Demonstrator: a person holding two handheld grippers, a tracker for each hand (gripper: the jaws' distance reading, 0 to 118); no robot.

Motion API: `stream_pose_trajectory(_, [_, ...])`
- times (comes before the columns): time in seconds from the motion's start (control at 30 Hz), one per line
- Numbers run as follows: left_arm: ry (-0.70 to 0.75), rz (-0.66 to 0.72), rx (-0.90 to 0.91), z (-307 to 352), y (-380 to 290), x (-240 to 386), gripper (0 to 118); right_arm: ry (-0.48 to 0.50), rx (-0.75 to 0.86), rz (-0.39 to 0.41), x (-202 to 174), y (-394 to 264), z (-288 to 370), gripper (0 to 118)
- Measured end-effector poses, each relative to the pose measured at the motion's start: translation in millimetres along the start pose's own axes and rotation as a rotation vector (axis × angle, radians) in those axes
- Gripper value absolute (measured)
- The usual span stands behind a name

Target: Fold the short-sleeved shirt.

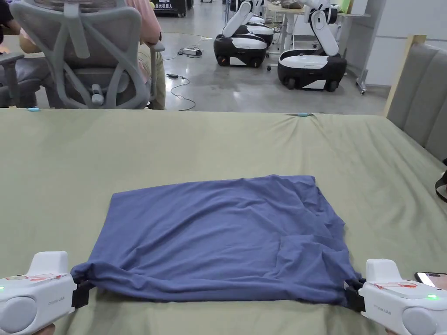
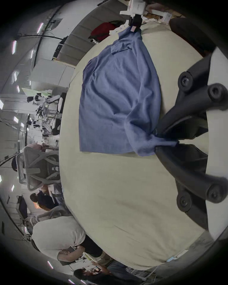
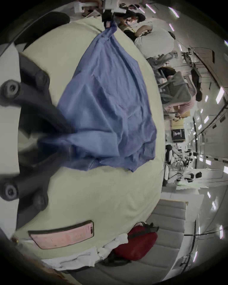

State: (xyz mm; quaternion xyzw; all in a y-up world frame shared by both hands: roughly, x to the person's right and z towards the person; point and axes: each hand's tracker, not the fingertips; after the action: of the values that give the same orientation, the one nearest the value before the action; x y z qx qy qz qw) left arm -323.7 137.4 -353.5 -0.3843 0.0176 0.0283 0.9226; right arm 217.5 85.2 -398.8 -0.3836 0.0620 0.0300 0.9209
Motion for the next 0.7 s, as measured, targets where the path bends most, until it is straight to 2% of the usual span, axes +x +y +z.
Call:
stream_pose_trajectory(0.03, [0.001,-0.001,-0.002,2,2,0,0,0.010,0.030,-0.008,3,2,5,3])
stream_pose_trajectory(0.1, [0.004,-0.004,0.002,9,5,-2,0,0.073,0.070,-0.079,11,10,21,3])
stream_pose_trajectory(0.17, [-0.010,0.002,0.011,14,15,-1,0,0.012,0.145,-0.039,12,24,37,3])
stream_pose_trajectory(0.27, [-0.020,-0.001,0.027,13,36,1,0,-0.015,0.203,-0.079,15,56,47,3])
stream_pose_trajectory(0.37, [-0.017,-0.007,0.029,-1,58,0,0,-0.036,0.225,-0.077,18,94,39,3])
stream_pose_trajectory(0.53, [-0.032,0.026,-0.073,-54,93,-4,0,-0.101,0.154,-0.020,14,145,-14,3])
stream_pose_trajectory(0.7, [-0.006,0.038,-0.173,-115,111,-4,0,-0.122,0.065,-0.013,18,158,-83,3])
